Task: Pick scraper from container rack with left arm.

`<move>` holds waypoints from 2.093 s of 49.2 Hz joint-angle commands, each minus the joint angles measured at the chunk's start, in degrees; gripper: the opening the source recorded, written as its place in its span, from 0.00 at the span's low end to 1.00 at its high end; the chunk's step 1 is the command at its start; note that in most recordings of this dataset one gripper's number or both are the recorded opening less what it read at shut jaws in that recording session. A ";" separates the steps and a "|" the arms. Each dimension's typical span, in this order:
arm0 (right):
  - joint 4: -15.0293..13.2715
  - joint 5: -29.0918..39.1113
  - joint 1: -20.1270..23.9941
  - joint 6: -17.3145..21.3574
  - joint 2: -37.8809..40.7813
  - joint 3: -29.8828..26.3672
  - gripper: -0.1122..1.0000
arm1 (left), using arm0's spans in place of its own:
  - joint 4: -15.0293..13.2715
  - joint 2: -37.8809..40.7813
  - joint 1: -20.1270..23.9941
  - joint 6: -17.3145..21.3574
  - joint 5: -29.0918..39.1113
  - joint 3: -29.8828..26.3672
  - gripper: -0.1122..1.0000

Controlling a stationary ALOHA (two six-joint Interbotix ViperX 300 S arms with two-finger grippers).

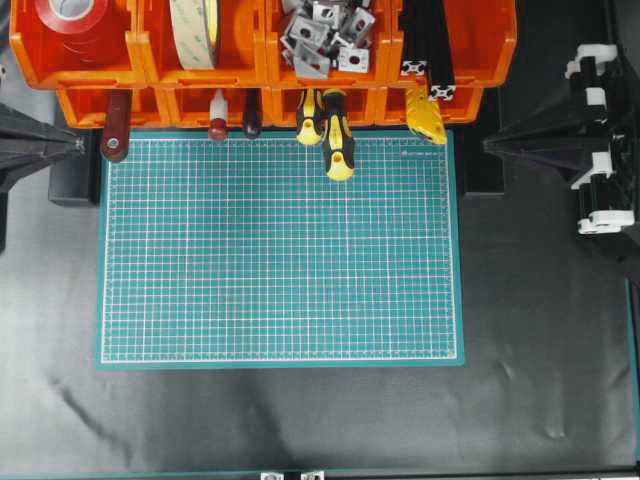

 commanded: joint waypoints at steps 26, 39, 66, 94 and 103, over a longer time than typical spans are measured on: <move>1.67 1.32 -0.09 6.77 0.53 -0.26 0.11 | 3.69 1.49 -6.77 7.73 46.93 -26.19 0.10; 1.76 1.32 0.00 7.03 0.00 -0.44 0.11 | 6.15 8.53 -7.91 10.11 64.25 -35.86 0.10; 1.85 3.60 0.88 9.23 -1.05 -0.62 0.11 | 31.38 19.34 -18.28 5.80 88.59 -46.32 0.10; 1.85 3.60 0.62 9.23 -1.23 -0.62 0.11 | 57.74 37.88 -39.64 -36.39 105.82 -38.85 0.10; 1.85 3.78 0.62 9.23 -1.23 -0.62 0.11 | 57.74 38.23 -39.64 -39.73 102.66 -34.72 0.10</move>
